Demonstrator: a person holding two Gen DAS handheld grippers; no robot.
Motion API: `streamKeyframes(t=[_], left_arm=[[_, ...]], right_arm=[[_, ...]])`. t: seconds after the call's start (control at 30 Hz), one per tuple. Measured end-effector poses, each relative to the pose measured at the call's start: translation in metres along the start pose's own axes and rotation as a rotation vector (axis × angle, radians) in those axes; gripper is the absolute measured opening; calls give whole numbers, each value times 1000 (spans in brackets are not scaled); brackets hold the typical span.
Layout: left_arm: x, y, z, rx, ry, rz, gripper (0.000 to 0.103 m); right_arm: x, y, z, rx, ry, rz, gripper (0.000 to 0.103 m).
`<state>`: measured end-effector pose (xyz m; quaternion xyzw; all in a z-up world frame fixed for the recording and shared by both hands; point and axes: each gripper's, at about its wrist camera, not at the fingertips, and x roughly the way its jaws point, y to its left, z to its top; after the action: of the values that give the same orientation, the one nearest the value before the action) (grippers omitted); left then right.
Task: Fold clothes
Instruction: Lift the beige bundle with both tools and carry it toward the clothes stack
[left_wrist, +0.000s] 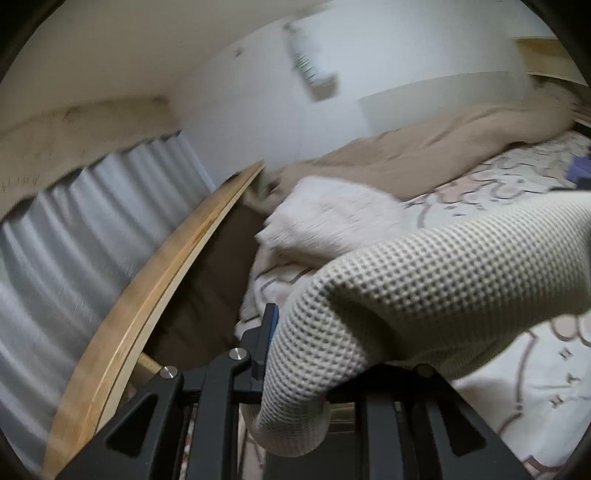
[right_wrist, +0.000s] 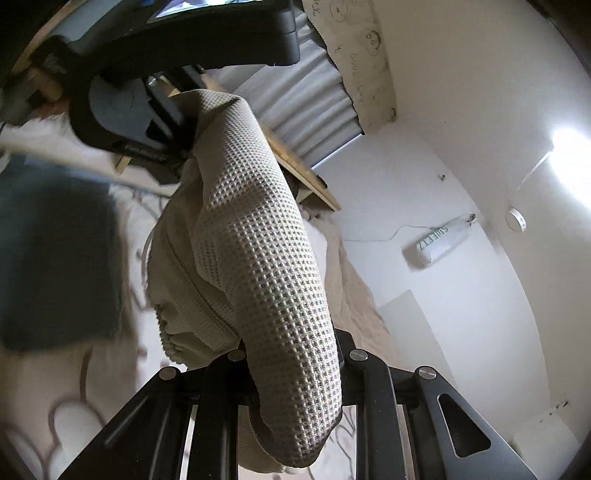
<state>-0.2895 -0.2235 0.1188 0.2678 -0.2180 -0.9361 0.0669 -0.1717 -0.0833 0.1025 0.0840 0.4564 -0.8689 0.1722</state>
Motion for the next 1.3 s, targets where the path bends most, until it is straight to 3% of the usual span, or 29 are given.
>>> streamKeyframes(t=[0.17,0.3,0.47,0.6,0.7,0.9,1.03,1.17,1.27,1.3], left_arm=[[41,37,-12,-87,60,26,22],[50,58,-29,-132,60,40,22],[43,72,-71,-151,53,37,22],[34,72,-119,-163,73,11,22],[18,74,-156,-145,75,-14,22],[-26,72,-233,-11,82,-45,22],[-30,61,-278,56,145,-46,22],[-29,50,-304,121,137,-6,23],[-27,50,-317,148,121,31,35],[-26,55,-321,137,124,41,44]], right_arm=[[46,27,37,-29,-16,1,20],[61,45,60,-40,-46,17,20],[50,82,70,-124,-106,-35,20],[36,134,65,-221,-155,-118,20],[15,177,55,-300,-180,-134,20],[-55,233,48,-311,-182,0,20],[-74,273,40,-263,-96,156,20],[-81,310,29,-309,-64,163,20],[-77,331,29,-316,-46,164,20],[-76,336,27,-326,-42,159,21]])
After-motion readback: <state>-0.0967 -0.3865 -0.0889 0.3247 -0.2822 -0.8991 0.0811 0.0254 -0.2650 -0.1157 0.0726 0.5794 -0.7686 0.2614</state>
